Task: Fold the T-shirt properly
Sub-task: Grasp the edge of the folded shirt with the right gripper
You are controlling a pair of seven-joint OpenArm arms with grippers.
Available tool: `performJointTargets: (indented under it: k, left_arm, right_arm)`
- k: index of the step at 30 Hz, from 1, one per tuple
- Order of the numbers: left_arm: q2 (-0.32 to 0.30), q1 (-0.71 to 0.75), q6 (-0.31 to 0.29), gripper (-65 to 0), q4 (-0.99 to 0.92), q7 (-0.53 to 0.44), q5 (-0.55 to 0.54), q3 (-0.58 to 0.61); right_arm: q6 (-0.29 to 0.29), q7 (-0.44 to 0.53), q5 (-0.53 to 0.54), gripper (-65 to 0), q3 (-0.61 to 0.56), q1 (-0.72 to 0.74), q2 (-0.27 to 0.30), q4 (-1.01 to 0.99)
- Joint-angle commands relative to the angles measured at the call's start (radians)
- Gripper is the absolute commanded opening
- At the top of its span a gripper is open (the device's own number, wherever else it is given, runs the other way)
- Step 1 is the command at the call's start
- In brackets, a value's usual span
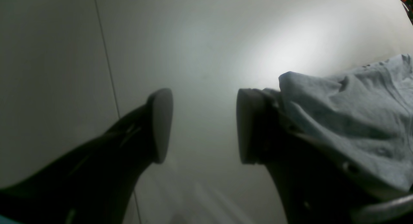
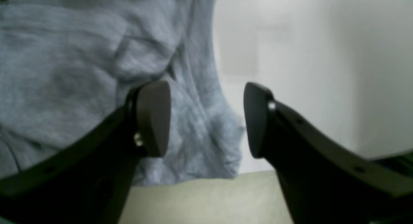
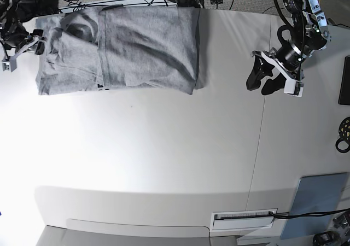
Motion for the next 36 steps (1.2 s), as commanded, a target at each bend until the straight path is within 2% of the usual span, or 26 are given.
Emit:
performJointTargets:
  k: [1,5,13,18,23,27,29,33,34,36]
  left_arm:
    - [-0.008,-0.004,-0.008,-32.4,0.016,-0.022,-0.02,-0.002]
    - [-0.008,-0.004,-0.007,-32.4,0.016,-0.022,-0.017,-0.002]
    - [-0.008,-0.005,-0.007,-32.4,0.016,-0.023,-0.018,-0.002]
    - [-0.008,-0.004,-0.007,-32.4,0.016,-0.022,-0.017,-0.002]
    - [-0.008,-0.004,-0.007,-32.4,0.016,-0.022,0.0,-0.002]
    - [-0.008,-0.004,-0.007,-32.4,0.016,-0.022,0.029,-0.002]
    - [-0.008,-0.004,-0.007,-32.4,0.016,-0.022,0.028,-0.002]
    - [-0.008,-0.004,-0.007,-32.4,0.016,-0.022,0.028,-0.002]
    - [-0.008,-0.004,-0.007,-32.4,0.016,-0.022,0.028,-0.002]
    - [-0.008,-0.004,-0.006,-32.4,0.016,-0.022,0.031,-0.002]
  right_arm:
    - [0.013,-0.011,0.024,-29.8,0.008,0.023,0.029,-0.016]
    - [0.037,-0.063,0.119,-29.8,0.007,0.084,0.058,-0.137]
    - [0.066,-0.122,0.166,-29.8,-0.002,0.109,0.072,-0.287]
    - [0.085,-0.178,0.198,-29.8,-0.085,0.109,0.071,-0.289]
    - [0.084,-0.178,0.238,-29.8,-0.195,0.109,0.071,-0.289]
    - [0.084,-0.16,0.262,-30.5,-0.222,0.109,0.071,-0.289]
    - [0.084,-0.158,0.263,-37.3,-0.222,0.112,0.071,-0.289]
    - [0.084,-0.148,0.263,-58.1,-0.222,0.126,0.072,-0.289]
    - [0.084,-0.134,0.262,-61.3,-0.221,0.128,0.072,-0.289]
    - [0.084,-0.099,0.254,-63.3,-0.213,0.128,0.072,-0.271]
